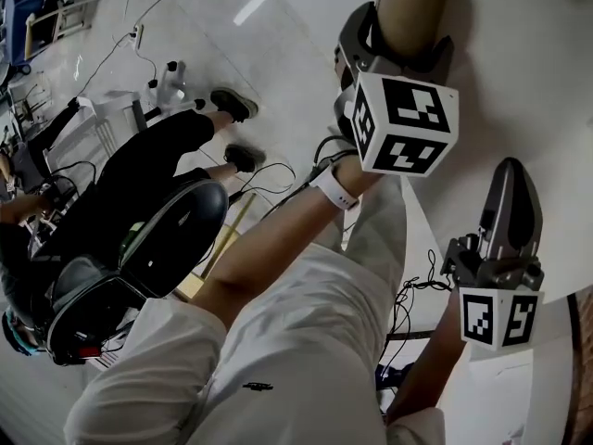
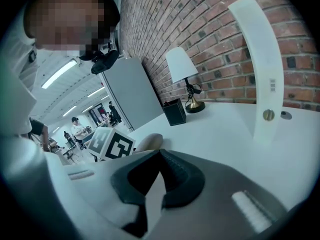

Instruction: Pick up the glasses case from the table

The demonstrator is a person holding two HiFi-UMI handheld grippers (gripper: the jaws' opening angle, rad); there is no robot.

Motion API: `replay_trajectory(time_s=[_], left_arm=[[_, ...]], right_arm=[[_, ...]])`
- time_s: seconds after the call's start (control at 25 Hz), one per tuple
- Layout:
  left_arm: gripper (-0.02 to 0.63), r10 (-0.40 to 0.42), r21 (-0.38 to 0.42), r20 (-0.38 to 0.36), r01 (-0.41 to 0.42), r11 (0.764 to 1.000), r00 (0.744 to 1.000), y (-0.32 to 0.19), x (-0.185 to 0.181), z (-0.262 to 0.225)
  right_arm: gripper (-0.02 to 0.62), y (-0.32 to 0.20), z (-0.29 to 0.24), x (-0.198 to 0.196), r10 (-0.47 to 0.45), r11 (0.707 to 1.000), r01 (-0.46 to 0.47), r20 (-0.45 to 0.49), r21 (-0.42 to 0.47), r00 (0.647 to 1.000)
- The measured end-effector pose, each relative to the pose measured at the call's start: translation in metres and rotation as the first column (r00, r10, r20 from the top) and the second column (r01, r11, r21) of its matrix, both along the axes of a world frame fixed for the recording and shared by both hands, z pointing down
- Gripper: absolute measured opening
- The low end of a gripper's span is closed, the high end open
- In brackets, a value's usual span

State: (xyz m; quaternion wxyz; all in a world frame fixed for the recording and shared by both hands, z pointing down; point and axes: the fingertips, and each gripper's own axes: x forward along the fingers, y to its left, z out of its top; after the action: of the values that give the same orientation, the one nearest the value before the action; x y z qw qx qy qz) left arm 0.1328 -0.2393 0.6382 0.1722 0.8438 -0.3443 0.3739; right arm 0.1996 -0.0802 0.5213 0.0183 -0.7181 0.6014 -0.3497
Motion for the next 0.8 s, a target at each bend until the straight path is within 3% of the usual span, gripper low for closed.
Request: replay_trajectory(time_s=[0.28, 0.56, 0.8], left_arm=[[0.402, -0.043, 0.015, -0.022, 0.043, 0.999, 0.999, -0.010, 0.004, 0.001], [0.400, -0.067, -0.025, -0.050, 0.066, 0.998, 0.997, -0.061, -0.019, 0.003], [0.397, -0.057, -0.014, -0.071, 0.056, 0.998, 0.996, 0.000, -0.011, -0.002]], right_arm=[[0.009, 0.002, -0.002, 0.000, 0.001, 1.000, -0.001, 0.005, 0.004, 1.000], [0.009, -0.040, -0.005, -0.019, 0.000, 1.000, 0.000, 0.000, 0.006, 1.000], [0.009, 0.020, -0.010, -0.007, 0.000, 1.000, 0.000, -0.010, 0.024, 1.000]])
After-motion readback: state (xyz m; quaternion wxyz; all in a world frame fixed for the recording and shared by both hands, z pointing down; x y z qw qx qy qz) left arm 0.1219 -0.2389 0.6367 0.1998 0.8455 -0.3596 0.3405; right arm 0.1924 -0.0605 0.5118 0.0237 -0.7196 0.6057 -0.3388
